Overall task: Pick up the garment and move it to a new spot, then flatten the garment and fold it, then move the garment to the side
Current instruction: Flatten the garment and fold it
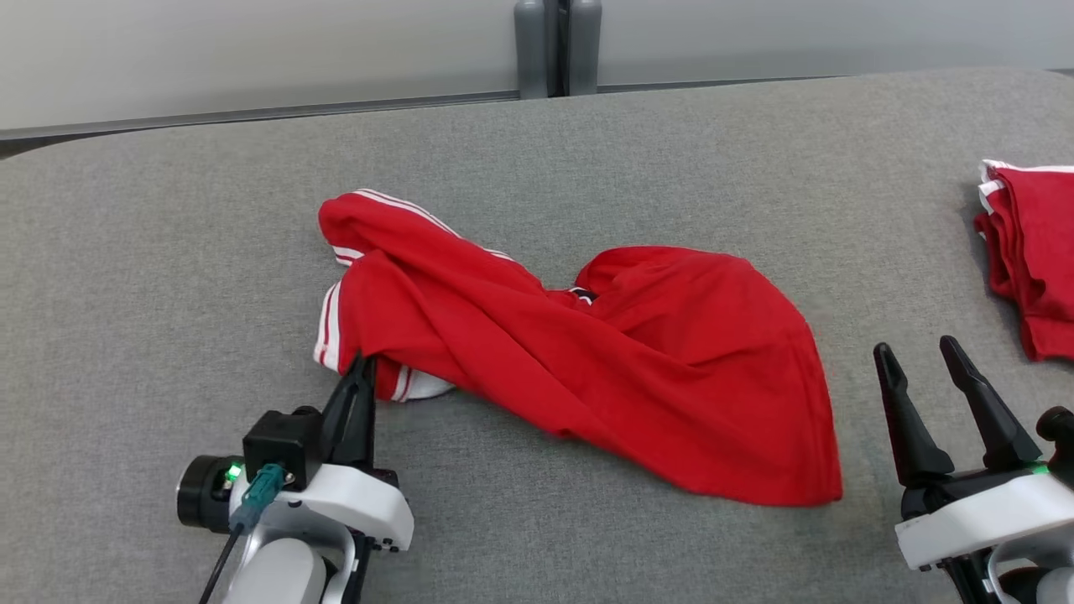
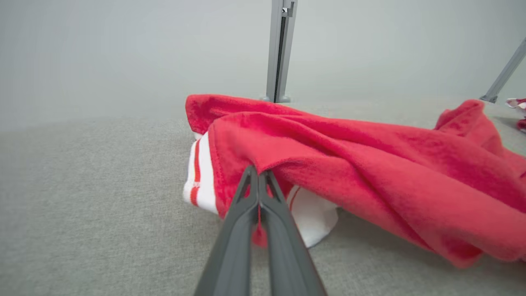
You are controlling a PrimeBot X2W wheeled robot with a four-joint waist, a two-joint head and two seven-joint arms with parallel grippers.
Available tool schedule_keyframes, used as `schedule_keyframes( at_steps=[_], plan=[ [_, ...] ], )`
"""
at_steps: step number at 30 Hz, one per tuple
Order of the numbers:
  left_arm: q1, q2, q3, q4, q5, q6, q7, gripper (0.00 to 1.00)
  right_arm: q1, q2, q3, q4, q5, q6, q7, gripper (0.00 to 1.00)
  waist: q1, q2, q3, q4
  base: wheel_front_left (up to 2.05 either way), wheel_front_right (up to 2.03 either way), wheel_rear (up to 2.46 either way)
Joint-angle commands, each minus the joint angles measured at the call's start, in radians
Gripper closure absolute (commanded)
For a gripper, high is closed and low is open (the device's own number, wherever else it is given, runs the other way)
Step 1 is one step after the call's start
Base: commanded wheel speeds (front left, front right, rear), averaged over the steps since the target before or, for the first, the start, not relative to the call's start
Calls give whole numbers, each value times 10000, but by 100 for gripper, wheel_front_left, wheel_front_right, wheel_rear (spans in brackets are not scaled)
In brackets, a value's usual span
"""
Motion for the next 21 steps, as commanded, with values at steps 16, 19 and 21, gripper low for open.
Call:
schedule_keyframes(
  at_steps=[16, 19, 21],
  plan=[
    [2423, 1823, 43, -6387, 1084, 1623, 2902, 100, 264, 316, -821, -52, -135, 0, -164, 0, 0, 0, -190, 931, 0, 0, 0],
    [2672, 1901, -9, -7209, 1148, 1782, 3321, 100, 257, 329, -851, -97, -137, 0, -142, 0, 0, 0, -138, 1014, 0, 0, 0],
    [2804, 1928, 12, -7494, 1064, 1843, 3508, 100, 148, 317, -799, -136, -125, 0, -120, 0, 0, 0, -55, 999, 0, 0, 0]
  ],
)
